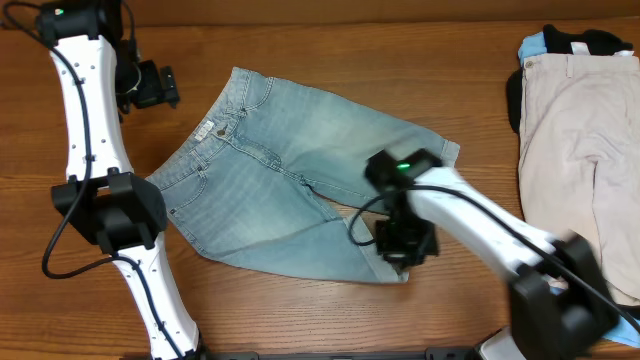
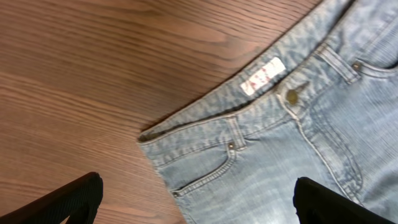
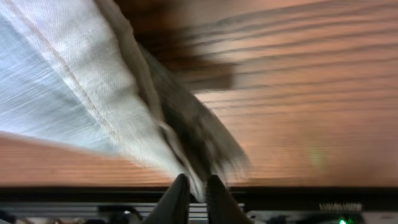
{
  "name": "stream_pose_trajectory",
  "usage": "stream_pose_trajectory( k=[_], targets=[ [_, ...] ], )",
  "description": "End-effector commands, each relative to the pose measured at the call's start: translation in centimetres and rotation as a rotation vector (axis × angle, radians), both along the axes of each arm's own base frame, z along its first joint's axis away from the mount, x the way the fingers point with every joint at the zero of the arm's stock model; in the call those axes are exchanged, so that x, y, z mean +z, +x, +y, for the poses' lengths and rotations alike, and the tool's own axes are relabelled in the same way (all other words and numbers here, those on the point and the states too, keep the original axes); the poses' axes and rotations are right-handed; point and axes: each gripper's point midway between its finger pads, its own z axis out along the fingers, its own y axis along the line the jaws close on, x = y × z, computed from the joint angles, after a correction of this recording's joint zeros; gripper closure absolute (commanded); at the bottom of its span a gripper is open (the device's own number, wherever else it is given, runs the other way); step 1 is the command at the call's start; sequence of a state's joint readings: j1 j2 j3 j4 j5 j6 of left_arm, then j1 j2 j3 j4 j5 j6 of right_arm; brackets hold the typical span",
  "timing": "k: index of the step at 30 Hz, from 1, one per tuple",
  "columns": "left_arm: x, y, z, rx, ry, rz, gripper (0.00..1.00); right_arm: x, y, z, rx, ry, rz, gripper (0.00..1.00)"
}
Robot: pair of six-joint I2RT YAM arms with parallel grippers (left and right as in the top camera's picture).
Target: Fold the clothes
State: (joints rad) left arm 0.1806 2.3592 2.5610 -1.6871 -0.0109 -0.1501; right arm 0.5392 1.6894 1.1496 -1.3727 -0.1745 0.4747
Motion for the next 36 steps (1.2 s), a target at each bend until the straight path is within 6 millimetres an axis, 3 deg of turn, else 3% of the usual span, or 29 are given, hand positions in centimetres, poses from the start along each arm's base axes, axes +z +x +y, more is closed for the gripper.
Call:
stream_pose_trajectory(
  k=[1, 5, 8, 10, 15, 18, 23, 28, 32, 36],
  targets=[
    [0.7, 0.4, -1.2, -0.048, -0.002, -0.024, 0.0, 2.2, 0.7, -1.9, -0.059, 0.024, -0.085, 0.72],
    [0.7, 0.5, -1.6, -0.055, -0.007, -0.025, 0.02, 2.6, -1.0, -3.5, -0.083, 0.032, -0.049, 0.57],
    [0.7, 0.5, -1.7, -0.056, -0.013, -0.026, 0.02, 2.6, -1.0, -1.6, -0.042, 0.164, -0.06, 0.44],
    [0.7, 0.5, -1.8, -0.056, -0.017, -0.027, 0.01, 2.9, 1.1, 1.5, 0.02, 0.333, -0.15, 0.36],
    [0.8, 0.7, -2.2, -0.06, -0.044, -0.036, 0.01, 3.4, 7.1, 5.5, 0.162, 0.471, -0.442, 0.18],
    [0.8, 0.8, -2.3, -0.061, -0.047, -0.043, 0.0, 3.3, 9.8, 6.1, 0.229, 0.45, -0.569, 0.18],
    [0.8, 1.0, -2.3, -0.061, -0.046, -0.048, 0.0, 1.7, 12.0, 7.2, 0.356, 0.464, -0.637, 0.21],
    [0.8, 1.0, -2.2, -0.061, -0.045, -0.051, 0.0, -1.3, 11.9, 7.2, 0.416, 0.444, -0.574, 0.25],
    [0.8, 1.1, -2.3, -0.061, -0.05, -0.055, 0.0, -3.3, 11.4, 7.2, 0.417, 0.447, -0.509, 0.39],
    [0.8, 1.1, -2.4, -0.061, -0.053, -0.055, 0.0, -3.9, 10.7, 8.0, 0.413, 0.494, -0.472, 0.51]
  ],
)
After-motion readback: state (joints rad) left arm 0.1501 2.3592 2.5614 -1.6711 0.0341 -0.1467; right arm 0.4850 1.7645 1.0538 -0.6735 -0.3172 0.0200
